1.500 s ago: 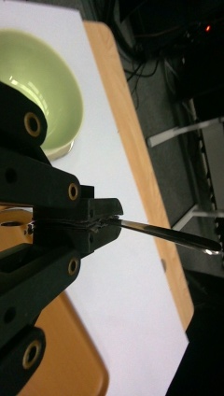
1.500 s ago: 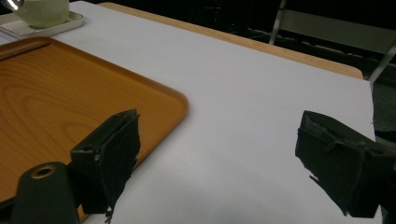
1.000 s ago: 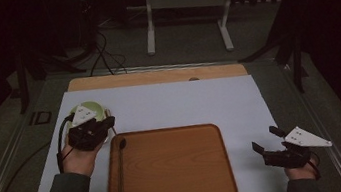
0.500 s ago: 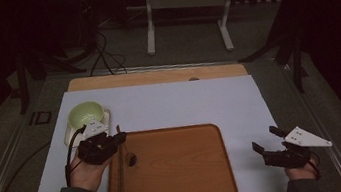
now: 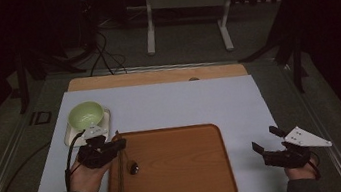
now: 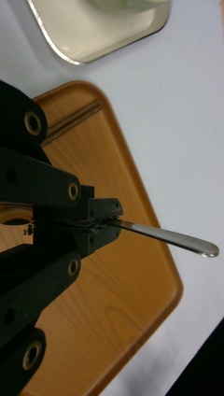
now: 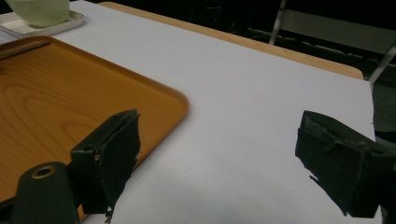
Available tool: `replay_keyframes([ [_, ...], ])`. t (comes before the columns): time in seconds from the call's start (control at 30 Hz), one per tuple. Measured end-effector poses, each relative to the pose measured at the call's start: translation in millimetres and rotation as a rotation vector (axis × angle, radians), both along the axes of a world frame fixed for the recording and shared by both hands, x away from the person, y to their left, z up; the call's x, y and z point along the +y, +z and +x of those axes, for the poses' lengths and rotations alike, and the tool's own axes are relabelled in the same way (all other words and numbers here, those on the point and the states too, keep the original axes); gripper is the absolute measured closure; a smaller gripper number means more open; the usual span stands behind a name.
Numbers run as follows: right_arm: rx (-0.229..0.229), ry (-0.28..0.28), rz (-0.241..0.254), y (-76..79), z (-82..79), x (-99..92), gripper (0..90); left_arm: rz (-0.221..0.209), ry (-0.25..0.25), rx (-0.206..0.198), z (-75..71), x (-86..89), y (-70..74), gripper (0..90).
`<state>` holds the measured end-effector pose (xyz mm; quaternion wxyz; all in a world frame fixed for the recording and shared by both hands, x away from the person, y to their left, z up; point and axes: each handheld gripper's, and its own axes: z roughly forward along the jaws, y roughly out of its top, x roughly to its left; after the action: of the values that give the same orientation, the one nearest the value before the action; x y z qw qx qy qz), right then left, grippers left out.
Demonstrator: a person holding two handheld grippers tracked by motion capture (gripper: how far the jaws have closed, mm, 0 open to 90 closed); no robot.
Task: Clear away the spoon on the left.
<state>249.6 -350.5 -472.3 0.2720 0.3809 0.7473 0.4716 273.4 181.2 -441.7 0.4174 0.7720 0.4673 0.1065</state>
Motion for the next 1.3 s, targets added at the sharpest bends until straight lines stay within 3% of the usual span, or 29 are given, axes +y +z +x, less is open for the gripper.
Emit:
replay_keyframes([
  [0.07,-0.001,0.001,-0.001,0.0,0.0,0.1,13.6,-0.018,-0.004,0.021,2.5,-0.4,-3.9,88.5],
  [0.23,0.000,0.001,-0.004,-0.1,0.2,0.2,13.6,-0.005,-0.002,0.065,8.6,-4.6,-15.2,86.0],
  [0.57,-0.001,0.002,-0.003,0.1,0.0,0.3,13.6,-0.036,-0.018,0.213,13.3,-18.7,-58.0,78.4],
  [0.73,0.000,0.002,-0.003,0.1,0.0,0.3,13.7,-0.038,-0.011,0.233,14.6,-20.1,-62.7,72.6],
  [0.77,0.000,0.002,-0.003,0.0,0.1,0.3,13.7,-0.010,0.007,0.251,15.8,-21.9,-67.9,72.6],
  [0.97,0.000,0.003,-0.004,-0.1,0.1,0.4,13.6,0.101,0.029,0.261,16.6,-29.3,-75.2,64.3],
  [1.3,0.001,0.004,-0.005,-0.4,0.3,0.4,13.6,0.292,0.008,0.173,14.5,-44.9,-73.3,51.7],
])
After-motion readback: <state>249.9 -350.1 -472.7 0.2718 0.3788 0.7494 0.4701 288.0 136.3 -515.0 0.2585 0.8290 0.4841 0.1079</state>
